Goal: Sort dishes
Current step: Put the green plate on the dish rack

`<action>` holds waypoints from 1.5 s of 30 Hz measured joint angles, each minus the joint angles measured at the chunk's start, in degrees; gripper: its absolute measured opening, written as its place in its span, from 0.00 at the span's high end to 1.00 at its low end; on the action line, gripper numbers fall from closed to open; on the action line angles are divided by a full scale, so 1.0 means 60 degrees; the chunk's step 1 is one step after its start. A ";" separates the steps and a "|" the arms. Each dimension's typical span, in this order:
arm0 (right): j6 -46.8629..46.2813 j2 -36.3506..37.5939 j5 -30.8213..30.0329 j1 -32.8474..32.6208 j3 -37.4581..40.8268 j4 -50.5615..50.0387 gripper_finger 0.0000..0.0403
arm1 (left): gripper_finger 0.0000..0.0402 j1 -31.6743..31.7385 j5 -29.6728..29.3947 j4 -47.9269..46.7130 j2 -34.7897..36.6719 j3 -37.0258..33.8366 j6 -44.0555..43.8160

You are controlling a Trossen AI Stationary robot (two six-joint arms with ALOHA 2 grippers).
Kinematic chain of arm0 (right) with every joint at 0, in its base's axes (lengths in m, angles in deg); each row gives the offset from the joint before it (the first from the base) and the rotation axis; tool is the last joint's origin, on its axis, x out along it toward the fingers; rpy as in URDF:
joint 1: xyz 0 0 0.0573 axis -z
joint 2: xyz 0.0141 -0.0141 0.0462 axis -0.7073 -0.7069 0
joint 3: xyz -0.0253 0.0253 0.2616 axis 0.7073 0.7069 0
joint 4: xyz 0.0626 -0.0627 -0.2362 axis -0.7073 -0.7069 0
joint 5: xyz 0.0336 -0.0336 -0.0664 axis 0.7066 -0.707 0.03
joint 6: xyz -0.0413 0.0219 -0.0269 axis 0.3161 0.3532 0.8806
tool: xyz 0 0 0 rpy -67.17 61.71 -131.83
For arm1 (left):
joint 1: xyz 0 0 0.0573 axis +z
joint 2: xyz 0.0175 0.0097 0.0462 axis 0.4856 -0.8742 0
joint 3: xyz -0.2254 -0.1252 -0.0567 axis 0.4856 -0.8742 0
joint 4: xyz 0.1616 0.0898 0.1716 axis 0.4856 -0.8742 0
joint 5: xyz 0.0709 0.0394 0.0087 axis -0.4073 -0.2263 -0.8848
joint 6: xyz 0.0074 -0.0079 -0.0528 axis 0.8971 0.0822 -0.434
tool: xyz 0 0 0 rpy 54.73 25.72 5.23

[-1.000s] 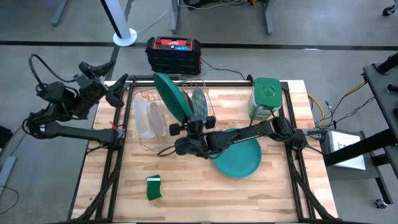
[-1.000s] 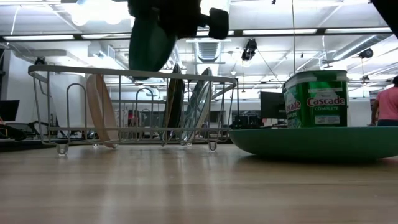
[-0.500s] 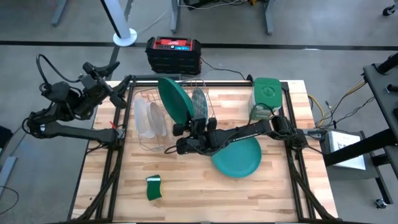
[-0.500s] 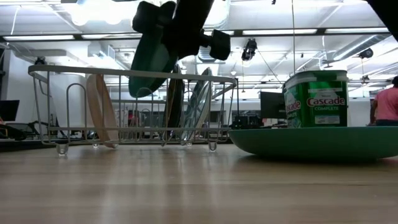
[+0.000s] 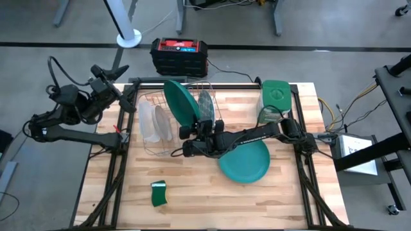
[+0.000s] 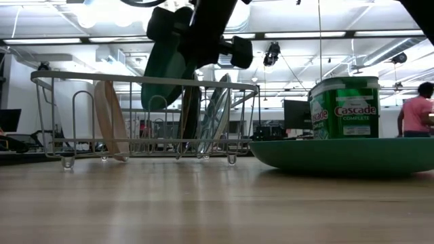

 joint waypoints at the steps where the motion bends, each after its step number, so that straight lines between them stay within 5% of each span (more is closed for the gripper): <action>1: 0.0000 0.0004 0.0004 0.0004 0.0040 0.0014 0.91 | 0.27 0.0003 -0.0001 -0.0003 -0.0008 0.0000 0.0000; 21: 0.0529 0.0042 0.0182 0.0080 0.0350 0.0168 0.92 | 0.27 -0.0001 0.0000 -0.0276 -0.0085 0.0000 -0.0284; 33: 0.2994 -0.0017 0.0539 0.0150 0.0386 0.1012 0.92 | 0.27 0.0000 0.0005 -0.0734 -0.0069 -0.0004 -0.0984; 45: 0.2242 -0.0029 0.0712 0.0253 0.0393 0.1112 0.92 | 0.27 0.0001 0.0004 -0.0736 0.0281 -0.0004 -0.1075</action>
